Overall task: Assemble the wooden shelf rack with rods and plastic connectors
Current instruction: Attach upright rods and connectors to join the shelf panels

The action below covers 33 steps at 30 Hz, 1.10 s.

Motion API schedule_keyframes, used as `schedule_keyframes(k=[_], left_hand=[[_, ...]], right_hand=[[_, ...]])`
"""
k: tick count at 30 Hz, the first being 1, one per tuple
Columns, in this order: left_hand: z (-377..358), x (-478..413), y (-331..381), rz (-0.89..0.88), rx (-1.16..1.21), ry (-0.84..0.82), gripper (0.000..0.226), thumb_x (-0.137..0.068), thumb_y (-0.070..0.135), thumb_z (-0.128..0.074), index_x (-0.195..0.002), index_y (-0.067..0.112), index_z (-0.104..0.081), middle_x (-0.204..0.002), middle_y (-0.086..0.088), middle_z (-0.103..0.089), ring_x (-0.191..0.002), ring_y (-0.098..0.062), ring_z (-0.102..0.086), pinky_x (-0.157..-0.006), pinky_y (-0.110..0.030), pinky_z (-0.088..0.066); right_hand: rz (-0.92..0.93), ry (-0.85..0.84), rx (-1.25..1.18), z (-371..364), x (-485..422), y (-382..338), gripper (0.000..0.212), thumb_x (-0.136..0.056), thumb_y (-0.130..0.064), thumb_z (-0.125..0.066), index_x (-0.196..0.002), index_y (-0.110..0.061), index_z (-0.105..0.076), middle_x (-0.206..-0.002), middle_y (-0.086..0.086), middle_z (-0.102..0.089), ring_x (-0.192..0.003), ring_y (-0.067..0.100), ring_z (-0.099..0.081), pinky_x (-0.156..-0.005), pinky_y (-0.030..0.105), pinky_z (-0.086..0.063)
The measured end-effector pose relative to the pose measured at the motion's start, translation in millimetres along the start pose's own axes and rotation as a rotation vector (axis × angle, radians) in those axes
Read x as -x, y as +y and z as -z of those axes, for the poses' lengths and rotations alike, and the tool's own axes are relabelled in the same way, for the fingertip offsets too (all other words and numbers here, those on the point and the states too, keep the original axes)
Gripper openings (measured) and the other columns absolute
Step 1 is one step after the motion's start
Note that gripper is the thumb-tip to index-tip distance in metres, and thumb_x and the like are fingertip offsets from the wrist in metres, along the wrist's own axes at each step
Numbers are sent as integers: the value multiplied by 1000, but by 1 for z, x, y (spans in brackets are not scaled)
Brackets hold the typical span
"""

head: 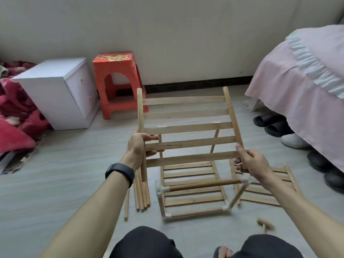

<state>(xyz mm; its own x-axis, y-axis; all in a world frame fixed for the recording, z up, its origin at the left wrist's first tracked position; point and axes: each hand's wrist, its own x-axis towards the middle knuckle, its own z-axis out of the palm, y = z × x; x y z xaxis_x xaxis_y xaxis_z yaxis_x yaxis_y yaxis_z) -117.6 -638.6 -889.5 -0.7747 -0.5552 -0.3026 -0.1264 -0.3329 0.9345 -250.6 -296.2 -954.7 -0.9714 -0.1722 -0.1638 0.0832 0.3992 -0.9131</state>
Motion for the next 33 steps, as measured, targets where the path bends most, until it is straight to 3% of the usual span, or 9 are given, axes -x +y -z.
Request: schedule_keyframes(k=[3,6,12,16,22,25,28,30,33], left_hand=[[-15,-9,-12,14,-15,-24,66,-87,2,-45,-151,11,-32,-88,-3,-79,-69,-39,-75,-46,-29,-56],[-26,-19,-20,38,-16,-73,51,-90,1,-46,-140,12,-43,-101,-11,-75,-68,-39,-74,-51,-34,-58],[-16,-33,-55,115,-225,-158,36,-93,16,-62,-127,6,-53,-121,-18,-68,-107,-32,-69,-91,-48,-55],[6,-24,-89,126,-537,-117,30,-98,45,-59,-119,24,-58,-109,1,-74,-97,-13,-69,-80,-34,-53],[1,-8,-134,115,-267,97,46,-103,50,-47,-130,13,-48,-82,2,-75,-69,-20,-72,-60,-33,-57],[-3,-10,-143,40,-402,230,63,-98,63,-47,-134,11,-51,-130,-18,-64,-120,-43,-60,-96,-52,-54],[4,-19,-134,-104,-464,264,43,-97,64,-47,-97,23,-61,-86,0,-63,-84,-23,-61,-68,-31,-51],[10,-28,-128,-81,-433,241,43,-95,66,-49,-93,24,-58,-68,0,-50,-59,-17,-49,-52,-30,-44],[13,-39,-134,-84,-545,199,49,-94,71,-42,-97,24,-58,-74,1,-53,-65,-18,-51,-60,-33,-47]], right_hand=[[11,44,31,-1,-12,4,69,-77,-81,-60,-92,-14,-60,-68,-2,-55,-52,14,-51,-50,33,-43],[33,137,221,0,-22,14,62,-90,-79,-44,-72,-20,-54,-64,-2,-56,-59,19,-54,-54,33,-40],[0,230,222,-15,-27,46,62,-91,-77,-33,-76,-23,-58,-77,-2,-63,-73,15,-55,-68,36,-40],[-12,236,192,-23,-34,52,62,-93,-78,-34,-78,-23,-58,-77,-3,-63,-76,19,-57,-72,37,-41],[-40,130,275,-31,-36,57,73,-94,-77,-31,-86,-11,-63,-79,7,-66,-77,28,-61,-70,40,-47],[-64,161,317,-37,-24,62,71,-94,-76,-28,-88,-13,-60,-75,2,-63,-69,17,-55,-61,36,-39],[-57,183,293,-46,-8,66,68,-93,-77,-26,-94,-17,-58,-75,-2,-61,-69,12,-53,-57,31,-37],[-58,164,261,-51,-4,67,65,-94,-77,-26,-96,-19,-56,-76,-2,-61,-70,16,-56,-56,29,-39],[-89,98,73,-49,-10,68,52,-99,-68,-34,-99,-20,-55,-73,-4,-52,-65,17,-52,-57,33,-48]])
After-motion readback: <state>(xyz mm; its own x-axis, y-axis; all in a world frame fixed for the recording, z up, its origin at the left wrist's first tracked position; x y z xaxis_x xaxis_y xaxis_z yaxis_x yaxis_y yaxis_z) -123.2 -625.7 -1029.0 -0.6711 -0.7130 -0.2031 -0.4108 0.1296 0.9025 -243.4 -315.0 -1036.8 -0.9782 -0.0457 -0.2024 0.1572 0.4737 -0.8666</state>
